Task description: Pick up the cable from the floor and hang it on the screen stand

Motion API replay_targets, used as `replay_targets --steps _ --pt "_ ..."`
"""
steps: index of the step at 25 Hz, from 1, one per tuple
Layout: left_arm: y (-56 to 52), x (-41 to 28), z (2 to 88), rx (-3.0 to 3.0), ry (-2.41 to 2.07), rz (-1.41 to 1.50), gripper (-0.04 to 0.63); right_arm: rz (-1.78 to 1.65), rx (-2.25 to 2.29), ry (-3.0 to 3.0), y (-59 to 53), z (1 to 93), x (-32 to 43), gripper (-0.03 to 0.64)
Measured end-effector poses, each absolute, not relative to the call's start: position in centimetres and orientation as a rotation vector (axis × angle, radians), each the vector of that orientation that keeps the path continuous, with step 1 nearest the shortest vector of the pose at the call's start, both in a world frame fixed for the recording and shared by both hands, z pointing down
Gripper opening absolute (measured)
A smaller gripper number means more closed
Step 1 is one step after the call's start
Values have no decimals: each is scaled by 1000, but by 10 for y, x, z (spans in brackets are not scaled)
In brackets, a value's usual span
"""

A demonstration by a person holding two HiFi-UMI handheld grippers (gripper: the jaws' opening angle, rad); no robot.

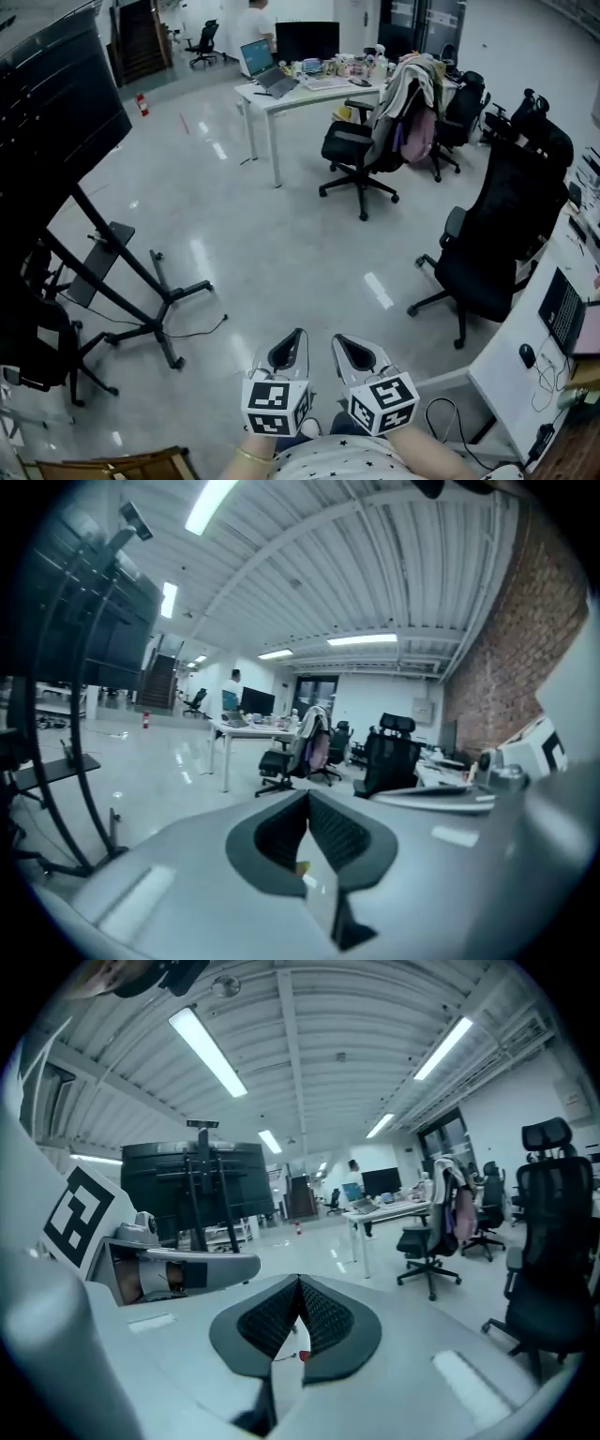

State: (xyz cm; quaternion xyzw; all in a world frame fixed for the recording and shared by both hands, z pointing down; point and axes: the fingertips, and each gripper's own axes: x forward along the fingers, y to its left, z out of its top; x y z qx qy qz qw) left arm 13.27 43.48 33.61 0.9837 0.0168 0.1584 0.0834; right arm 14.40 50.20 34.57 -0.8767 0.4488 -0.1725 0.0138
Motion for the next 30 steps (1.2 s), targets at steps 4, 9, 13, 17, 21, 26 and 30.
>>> replay_targets --steps 4,9,13,17,21,26,30 --pt "366 113 343 2891 -193 451 8 -568 -2629 1638 430 352 135 -2" --pt "294 88 357 2816 -488 443 8 -617 -2471 1919 351 362 126 -2" --pt "231 70 365 2726 -750 420 6 -647 -2334 2122 288 369 126 -2" --pt "166 57 369 2627 -1001 378 8 -641 -2187 2331 223 371 130 -2" --pt "108 58 371 2540 -1187 354 8 -610 -2043 2526 159 369 142 -2" --pt "53 66 369 2448 -1375 310 8 -579 -1855 2728 88 372 152 -2" --pt "21 59 377 2368 -1483 339 8 -595 -1740 2829 44 382 147 -2"
